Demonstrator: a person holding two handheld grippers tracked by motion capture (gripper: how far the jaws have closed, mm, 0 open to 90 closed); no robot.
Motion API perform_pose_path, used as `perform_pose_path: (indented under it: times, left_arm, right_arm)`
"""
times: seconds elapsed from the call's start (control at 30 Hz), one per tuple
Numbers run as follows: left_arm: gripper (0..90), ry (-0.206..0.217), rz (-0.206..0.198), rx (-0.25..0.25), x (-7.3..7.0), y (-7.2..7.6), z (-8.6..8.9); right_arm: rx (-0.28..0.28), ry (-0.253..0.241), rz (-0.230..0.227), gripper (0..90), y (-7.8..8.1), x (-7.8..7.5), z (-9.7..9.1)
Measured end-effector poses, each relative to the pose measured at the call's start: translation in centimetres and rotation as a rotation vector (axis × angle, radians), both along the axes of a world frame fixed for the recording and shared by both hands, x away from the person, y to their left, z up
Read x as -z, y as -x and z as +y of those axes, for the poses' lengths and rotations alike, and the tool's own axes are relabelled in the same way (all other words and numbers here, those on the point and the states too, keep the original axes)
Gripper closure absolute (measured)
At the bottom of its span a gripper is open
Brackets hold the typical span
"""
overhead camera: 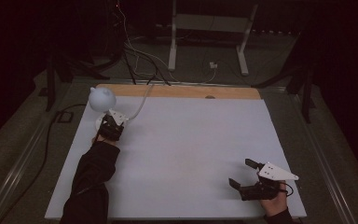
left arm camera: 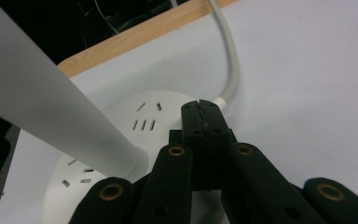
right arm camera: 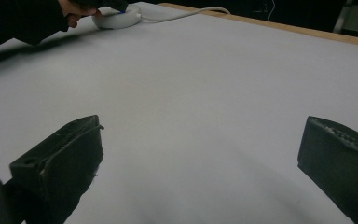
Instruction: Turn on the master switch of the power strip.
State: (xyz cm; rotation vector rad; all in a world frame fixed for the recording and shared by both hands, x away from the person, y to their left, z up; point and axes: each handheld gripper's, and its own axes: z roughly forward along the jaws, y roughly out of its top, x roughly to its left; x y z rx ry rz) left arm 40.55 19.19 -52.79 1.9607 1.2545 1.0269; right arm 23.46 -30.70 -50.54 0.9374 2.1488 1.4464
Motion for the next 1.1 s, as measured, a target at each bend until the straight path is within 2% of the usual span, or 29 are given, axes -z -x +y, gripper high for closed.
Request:
perform_pose_path:
  times: [0.07, 0.1, 0.2, 0.37, 0.4, 0.43, 0.5, 0.53, 0.57, 0.6, 0.63, 0.67, 0.73, 0.8, 0.83, 0.87, 0.9, 1.1]
  left_arm:
    - [90.0, -0.028, -0.008, 0.004, 0.1, 0.0, -0.2]
    - [90.0, -0.046, 0.000, 0.009, 0.0, 0.0, -0.2]
    - [90.0, 0.026, 0.036, -0.002, -0.4, -0.3, 0.2]
    - [90.0, 0.032, 0.046, 0.001, -0.4, -0.4, 0.4]
    - [90.0, 0.003, 0.046, 0.011, -0.4, -0.3, 0.2]
    - [90.0, 0.015, 0.059, 0.013, -0.5, -0.4, 0.4]
    - [90.0, -0.060, 0.061, 0.034, -0.5, -0.3, 0.0]
    - [90.0, -0.066, 0.065, 0.031, -0.5, -0.3, 0.0]
    - [90.0, -0.096, 0.066, 0.041, -0.5, -0.3, -0.2]
    - [90.0, -0.080, 0.075, 0.040, -0.6, -0.4, 0.0]
    - [90.0, -0.085, 0.082, 0.042, -0.7, -0.4, -0.1]
    - [90.0, -0.116, 0.082, 0.047, -0.7, -0.4, -0.3]
    - [90.0, -0.094, 0.090, 0.046, -0.9, -0.5, -0.1]
    - [90.0, -0.107, 0.061, 0.052, -1.2, -0.4, -0.1]
    - [90.0, -0.080, 0.052, 0.053, -1.3, -0.3, 0.3]
    - [90.0, -0.062, 0.026, 0.046, -1.5, -0.1, 0.7]
    - [90.0, -0.003, 0.011, 0.057, -2.3, 0.2, 1.4]
    - [90.0, -0.031, 0.006, 0.094, -3.9, 1.0, 1.3]
  right_arm:
    - [0.000, 0.001, 0.003, 0.0, 0.0, 0.0, 0.0]
    - [0.000, 0.001, 0.003, 0.0, 0.0, 0.0, 0.0]
    - [-0.001, 0.002, 0.004, 0.0, 0.0, 0.1, 0.0]
    - [0.000, 0.002, 0.005, 0.0, 0.1, 0.1, 0.0]
    - [0.000, 0.005, 0.004, 0.0, 0.1, 0.0, 0.0]
    - [0.000, 0.005, 0.004, 0.0, 0.1, 0.0, 0.0]
    - [0.000, 0.005, 0.001, 0.0, 0.2, 0.0, 0.0]
    - [0.000, 0.006, 0.002, 0.0, 0.1, 0.1, 0.0]
    - [0.000, 0.004, 0.005, 0.0, 0.1, 0.1, 0.0]
    - [0.000, 0.004, 0.005, 0.0, 0.1, 0.1, 0.1]
    - [-0.001, 0.004, 0.008, 0.0, 0.1, 0.1, 0.1]
    - [-0.004, 0.007, 0.006, 0.0, 0.1, 0.1, 0.1]
    - [-0.004, 0.009, 0.003, 0.0, 0.2, 0.0, 0.2]
    - [0.001, 0.006, 0.004, 0.0, 0.2, 0.0, 0.2]
    - [0.003, 0.008, 0.001, 0.0, 0.2, 0.0, 0.1]
    - [0.005, 0.006, -0.001, 0.0, 0.2, 0.0, 0.1]
    - [0.007, 0.003, -0.002, 0.0, 0.1, 0.0, 0.0]
    - [0.006, 0.001, -0.001, 0.0, 0.1, 0.0, 0.1]
